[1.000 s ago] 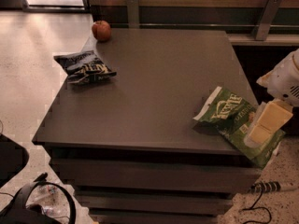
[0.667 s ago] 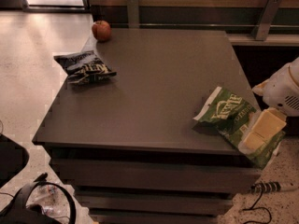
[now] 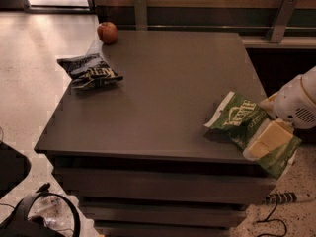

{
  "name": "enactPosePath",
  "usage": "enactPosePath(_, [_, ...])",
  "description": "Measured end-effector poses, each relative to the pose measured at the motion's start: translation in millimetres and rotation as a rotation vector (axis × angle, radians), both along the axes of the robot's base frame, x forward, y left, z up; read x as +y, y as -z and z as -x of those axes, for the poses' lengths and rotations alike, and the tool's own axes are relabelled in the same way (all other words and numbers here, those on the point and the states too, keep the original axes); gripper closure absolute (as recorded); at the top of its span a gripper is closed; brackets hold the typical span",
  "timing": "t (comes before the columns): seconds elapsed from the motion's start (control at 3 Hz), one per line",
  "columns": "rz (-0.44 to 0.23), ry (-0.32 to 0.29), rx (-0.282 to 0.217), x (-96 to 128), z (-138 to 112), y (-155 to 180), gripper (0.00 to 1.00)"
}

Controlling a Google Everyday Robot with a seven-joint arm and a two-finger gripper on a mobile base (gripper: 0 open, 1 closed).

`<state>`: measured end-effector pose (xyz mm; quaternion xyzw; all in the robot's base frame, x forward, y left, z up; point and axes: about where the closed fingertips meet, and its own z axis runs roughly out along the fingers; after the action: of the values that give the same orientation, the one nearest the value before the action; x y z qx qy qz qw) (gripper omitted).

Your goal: Move green jalapeno chip bag near apple

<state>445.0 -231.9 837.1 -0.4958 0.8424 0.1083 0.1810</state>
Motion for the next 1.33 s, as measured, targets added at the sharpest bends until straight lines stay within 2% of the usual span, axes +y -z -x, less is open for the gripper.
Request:
enactPosePath(1.0, [0.001,-0.007,0.001,3.4,0.4,0.4,0.88])
enactPosePath(1.33, [0.001,-0.008,0.001,4.1,0.5,0.3,1.00])
